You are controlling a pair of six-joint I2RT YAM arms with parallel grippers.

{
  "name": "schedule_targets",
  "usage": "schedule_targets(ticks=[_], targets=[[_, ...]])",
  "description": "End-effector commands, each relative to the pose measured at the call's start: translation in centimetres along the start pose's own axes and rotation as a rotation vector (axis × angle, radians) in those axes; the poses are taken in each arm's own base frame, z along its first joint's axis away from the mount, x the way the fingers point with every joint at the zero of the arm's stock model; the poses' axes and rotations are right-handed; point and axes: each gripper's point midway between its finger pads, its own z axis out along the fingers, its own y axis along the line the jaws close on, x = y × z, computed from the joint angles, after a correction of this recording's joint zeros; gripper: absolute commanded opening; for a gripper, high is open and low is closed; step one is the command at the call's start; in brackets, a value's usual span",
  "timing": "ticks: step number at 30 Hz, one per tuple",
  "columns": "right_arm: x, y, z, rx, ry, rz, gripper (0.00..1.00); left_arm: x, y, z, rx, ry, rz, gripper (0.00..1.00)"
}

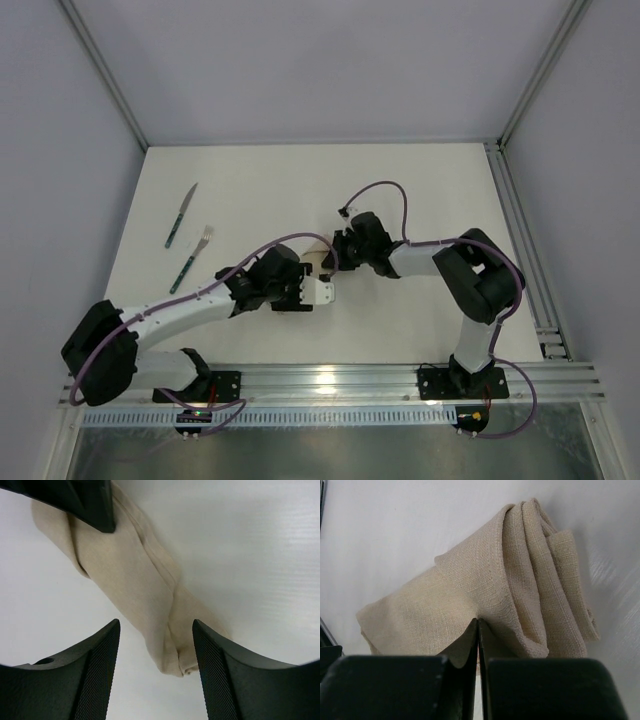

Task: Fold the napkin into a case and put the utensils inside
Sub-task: Stuff the top corner of the smaller-rectangle-folded napkin into the folded napkin.

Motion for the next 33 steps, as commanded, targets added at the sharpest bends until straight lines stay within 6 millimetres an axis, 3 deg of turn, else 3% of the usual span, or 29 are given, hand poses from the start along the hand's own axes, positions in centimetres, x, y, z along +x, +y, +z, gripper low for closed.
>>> schedule_targets(ticks=[1, 8, 15, 21, 24, 26, 28, 32, 33], targets=[[0.1, 0.4, -0.2, -0.025, -0.011, 0.039, 0.04, -2.7, 2.1, 0.6, -0.048, -0.063, -0.085, 0.62], [-0.2, 0.5, -0.4, -0.059, -0.025, 0.084, 0.04, -2.6, 1.7, 5.0, -0.078, 0.077, 0.032, 0.71], [-0.2, 0.8, -0.7, -0.075, -0.029, 0.086, 0.04, -1.8, 1.7, 7.7, -0.132, 0.179, 0.1, 0.7], [-0.9, 0.9, -1.1, -0.084, -0.047, 0.087, 0.04, 0.0, -0.5, 8.2, -0.07, 0.257, 0.133, 0.41], [-1.2, 1.1, -1.4, -0.094, -0.054, 0.084, 0.04, 0.3, -0.8, 7.9, -0.054, 0.271, 0.127, 0.35], [-1.6, 1.4, -1.7, -0.107, -0.061, 0.079, 0.04, 0.5, -1.1, 7.8, -0.041, 0.279, 0.129, 0.24], [-1.9, 1.7, -1.9, -0.115, -0.066, 0.076, 0.04, 0.4, -1.0, 7.9, -0.04, 0.28, 0.128, 0.03], [-2.7, 3.1, -3.1, -0.163, -0.081, 0.031, 0.05, 0.2, -1.0, 7.7, -0.038, 0.263, 0.13, 0.0], [-3.6, 3.8, -3.8, -0.175, -0.101, 0.012, 0.09, -0.1, -0.9, 7.6, -0.041, 0.25, 0.126, 0.0]])
